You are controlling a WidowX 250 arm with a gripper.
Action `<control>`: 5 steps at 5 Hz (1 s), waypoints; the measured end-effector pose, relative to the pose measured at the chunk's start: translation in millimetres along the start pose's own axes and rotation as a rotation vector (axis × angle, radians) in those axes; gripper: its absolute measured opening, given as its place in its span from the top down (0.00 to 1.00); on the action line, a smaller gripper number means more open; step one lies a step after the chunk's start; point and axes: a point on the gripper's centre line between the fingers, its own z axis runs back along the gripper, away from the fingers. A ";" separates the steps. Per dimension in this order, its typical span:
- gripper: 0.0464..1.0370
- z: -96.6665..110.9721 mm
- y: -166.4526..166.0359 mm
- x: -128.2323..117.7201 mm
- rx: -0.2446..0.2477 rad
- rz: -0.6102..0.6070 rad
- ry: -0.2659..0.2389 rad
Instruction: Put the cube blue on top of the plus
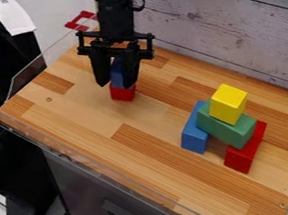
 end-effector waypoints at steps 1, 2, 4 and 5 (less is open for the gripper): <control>0.16 -3.9 1.8 -2.4 0.006 0.000 0.031; 0.03 -3.4 2.2 -3.6 0.006 0.019 0.037; 0.04 43.5 -1.7 -14.1 0.024 0.064 -0.089; 0.04 71.6 -4.5 -28.1 0.054 0.081 -0.165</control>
